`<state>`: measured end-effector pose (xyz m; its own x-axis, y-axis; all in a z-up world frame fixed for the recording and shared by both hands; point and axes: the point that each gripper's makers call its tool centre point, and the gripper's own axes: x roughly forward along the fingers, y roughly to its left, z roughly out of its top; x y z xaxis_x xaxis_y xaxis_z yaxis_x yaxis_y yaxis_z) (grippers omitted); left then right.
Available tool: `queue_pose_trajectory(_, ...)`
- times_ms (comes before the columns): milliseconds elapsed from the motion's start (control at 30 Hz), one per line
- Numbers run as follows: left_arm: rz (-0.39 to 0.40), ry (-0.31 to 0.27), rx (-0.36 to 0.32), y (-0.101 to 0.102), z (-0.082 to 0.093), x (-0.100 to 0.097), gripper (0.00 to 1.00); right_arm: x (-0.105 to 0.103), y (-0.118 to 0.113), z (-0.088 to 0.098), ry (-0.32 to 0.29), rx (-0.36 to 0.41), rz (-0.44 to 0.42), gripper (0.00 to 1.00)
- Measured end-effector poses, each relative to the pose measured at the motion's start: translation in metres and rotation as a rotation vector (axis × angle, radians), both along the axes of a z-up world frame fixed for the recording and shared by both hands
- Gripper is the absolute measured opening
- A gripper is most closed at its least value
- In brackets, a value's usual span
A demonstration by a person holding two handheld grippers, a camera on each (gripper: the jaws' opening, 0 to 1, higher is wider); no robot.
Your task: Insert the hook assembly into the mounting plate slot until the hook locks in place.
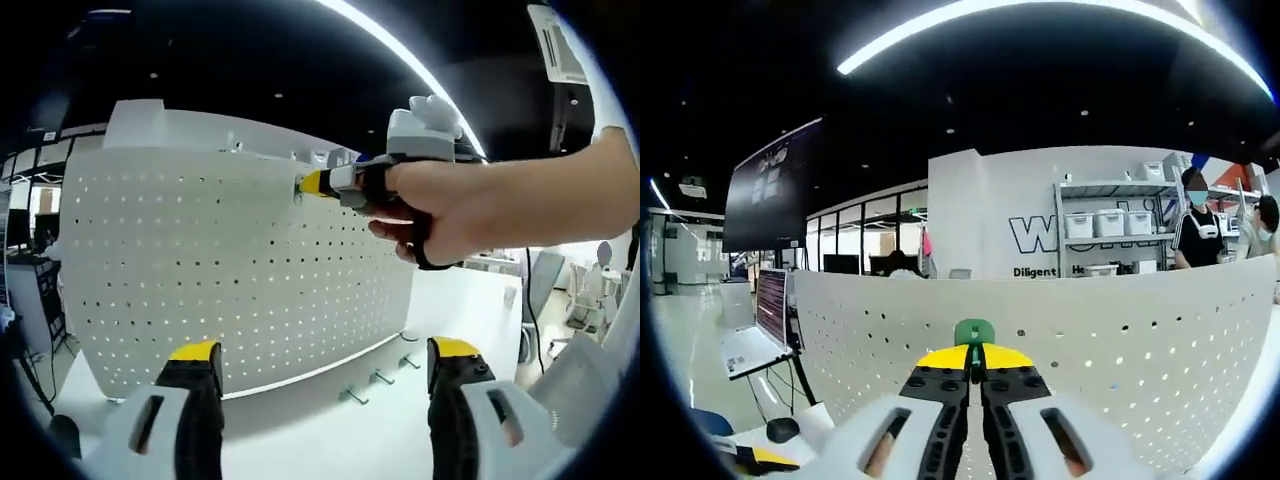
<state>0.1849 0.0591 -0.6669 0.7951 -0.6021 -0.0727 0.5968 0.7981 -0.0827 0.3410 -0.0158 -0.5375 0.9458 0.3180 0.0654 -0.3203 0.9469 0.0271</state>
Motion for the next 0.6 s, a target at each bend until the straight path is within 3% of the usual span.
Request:
queue_pose_trajectory(267, 0.009, -0.001, -0.011, 0.004, 0.000, 0.000, 0.86, 0.007, 0.012, 0.002, -0.004, -0.011, -0.004, 0.00)
queue_pose_trajectory(600, 0.022, 0.017, -0.032, 0.007, -0.004, 0.000, 0.85, 0.014, -0.002, -0.006, 0.016, -0.014, -0.043, 0.00)
